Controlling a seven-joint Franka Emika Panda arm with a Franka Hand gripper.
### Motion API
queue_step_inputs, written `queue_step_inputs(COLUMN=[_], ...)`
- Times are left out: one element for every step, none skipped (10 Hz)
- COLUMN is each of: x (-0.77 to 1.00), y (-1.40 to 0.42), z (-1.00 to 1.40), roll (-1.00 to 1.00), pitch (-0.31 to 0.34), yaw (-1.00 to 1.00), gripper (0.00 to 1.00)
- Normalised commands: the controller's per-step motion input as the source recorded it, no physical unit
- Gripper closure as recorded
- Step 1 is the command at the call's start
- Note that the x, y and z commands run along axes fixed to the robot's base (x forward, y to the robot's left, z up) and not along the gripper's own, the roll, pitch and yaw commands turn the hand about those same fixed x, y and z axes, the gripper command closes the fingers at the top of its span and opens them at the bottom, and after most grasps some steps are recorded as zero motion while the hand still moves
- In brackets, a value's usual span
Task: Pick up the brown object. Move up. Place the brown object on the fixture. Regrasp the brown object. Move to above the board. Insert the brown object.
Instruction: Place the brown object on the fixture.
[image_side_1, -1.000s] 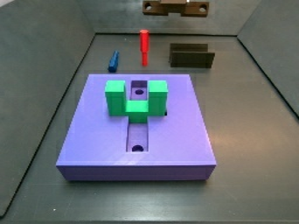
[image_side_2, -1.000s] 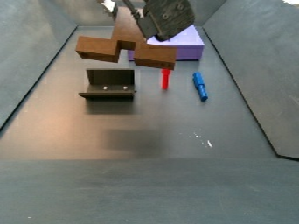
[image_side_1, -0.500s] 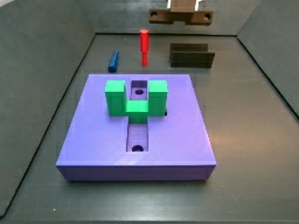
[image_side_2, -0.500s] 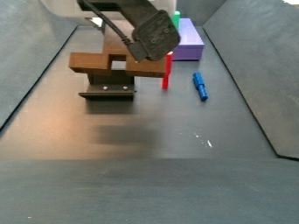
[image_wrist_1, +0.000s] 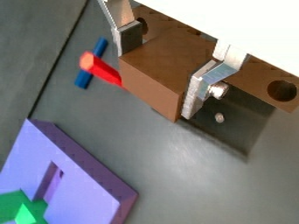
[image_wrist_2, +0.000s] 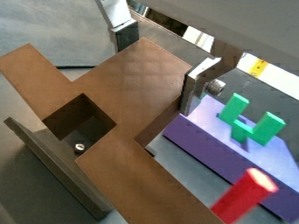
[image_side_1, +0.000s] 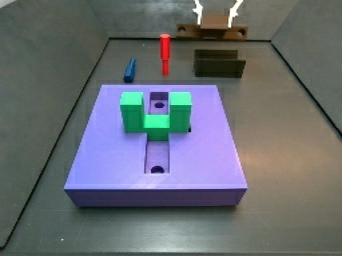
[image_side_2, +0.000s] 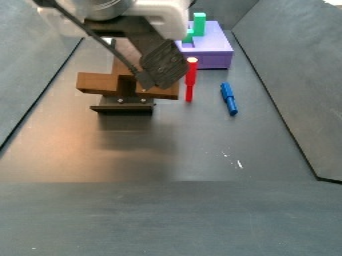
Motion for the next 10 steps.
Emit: queue_step_inputs(x=[0.62,0.53,0.5,0.58,0.53,0.47,0.31,0.14,0.1,0.12], y=[-0.53,-0.37,-0.11,0.0,0.0,0.0,0.0,0.06,0.05,0.01], z=[0.0,-0.09,-0.47,-0.63,-0.65,-0.6,-0.54,-0.4,-0.27,-0.21], roll=[0.0,0.0,-0.12,-0.17,-0.15,-0.17,-0.19,-0.23,-0.34,-0.27], pitch=[0.2,0.191,0.0,-0.017,0.0,0.0,0.0,0.0,0.0,0.0], yaw=[0.21,0.23,0.11,0.05,0.13,0.24,0.26,0.26,0.35,0.36], gripper=[1.0,1.0,1.0,1.0,1.0,1.0,1.0,1.0,1.0,1.0])
